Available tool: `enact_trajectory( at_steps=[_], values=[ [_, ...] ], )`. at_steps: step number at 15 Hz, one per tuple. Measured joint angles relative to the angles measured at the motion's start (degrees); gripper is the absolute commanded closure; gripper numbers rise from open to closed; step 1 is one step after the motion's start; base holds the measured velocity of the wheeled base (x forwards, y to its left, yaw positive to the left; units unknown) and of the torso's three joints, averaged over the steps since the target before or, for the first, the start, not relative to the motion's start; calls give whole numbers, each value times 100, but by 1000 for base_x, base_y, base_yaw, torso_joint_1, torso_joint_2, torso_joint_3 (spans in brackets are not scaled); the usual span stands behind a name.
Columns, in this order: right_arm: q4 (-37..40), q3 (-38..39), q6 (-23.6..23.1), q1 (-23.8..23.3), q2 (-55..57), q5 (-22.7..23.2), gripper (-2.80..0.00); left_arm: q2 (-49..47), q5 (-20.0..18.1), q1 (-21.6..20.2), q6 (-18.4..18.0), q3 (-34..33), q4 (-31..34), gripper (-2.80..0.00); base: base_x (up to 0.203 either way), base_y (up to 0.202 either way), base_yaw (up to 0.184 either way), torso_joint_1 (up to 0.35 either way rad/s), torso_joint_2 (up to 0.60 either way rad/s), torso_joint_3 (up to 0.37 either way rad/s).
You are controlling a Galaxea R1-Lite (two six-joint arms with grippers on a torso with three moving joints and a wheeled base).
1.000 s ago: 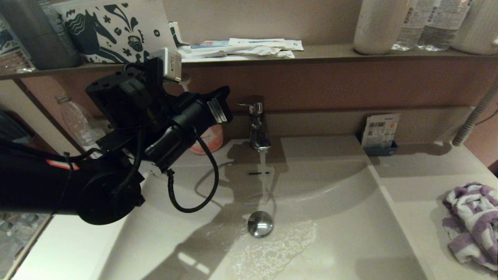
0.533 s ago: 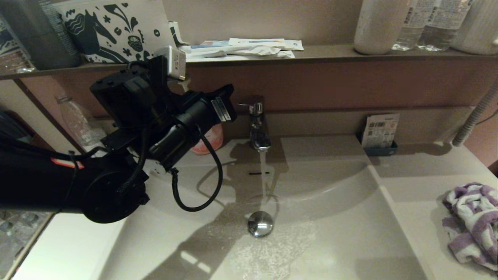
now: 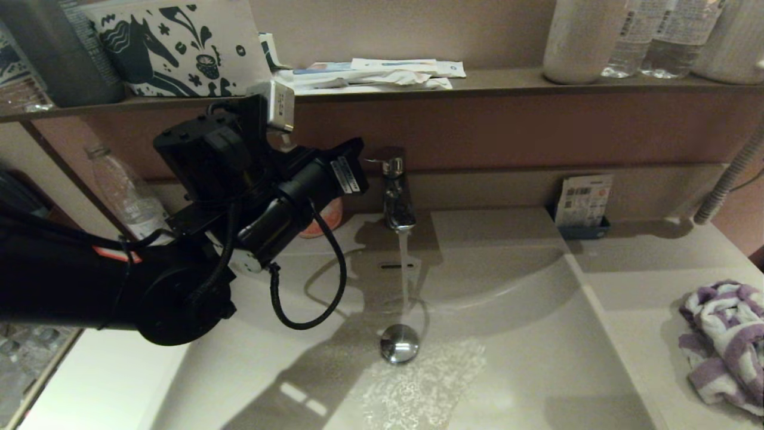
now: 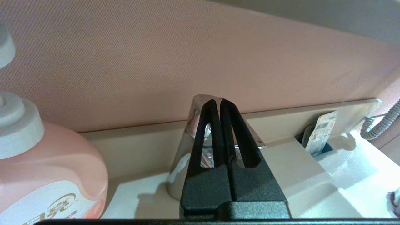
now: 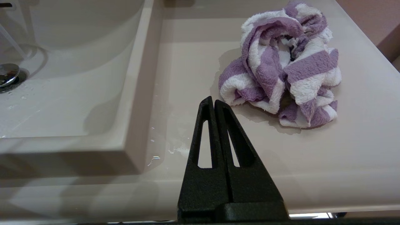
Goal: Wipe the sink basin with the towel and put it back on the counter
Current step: Turn off the faucet
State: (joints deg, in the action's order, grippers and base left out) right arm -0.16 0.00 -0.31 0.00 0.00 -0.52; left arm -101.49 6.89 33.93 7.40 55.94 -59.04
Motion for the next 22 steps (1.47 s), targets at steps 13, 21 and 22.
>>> enact_trajectory(
  at_steps=[13,21,22],
  values=[
    [0,0,-2,0,0,0,0,-356,-26,201,-170,-79,-258,0,0,0,0,0,0,0],
    [0,0,0,0,0,0,0,-517,-24,260,-266,-130,-297,0,0,0,0,0,0,0],
    [0,0,-2,0,0,0,0,-467,-22,267,-261,-152,-269,0,0,0,0,0,0,0]
  ],
)
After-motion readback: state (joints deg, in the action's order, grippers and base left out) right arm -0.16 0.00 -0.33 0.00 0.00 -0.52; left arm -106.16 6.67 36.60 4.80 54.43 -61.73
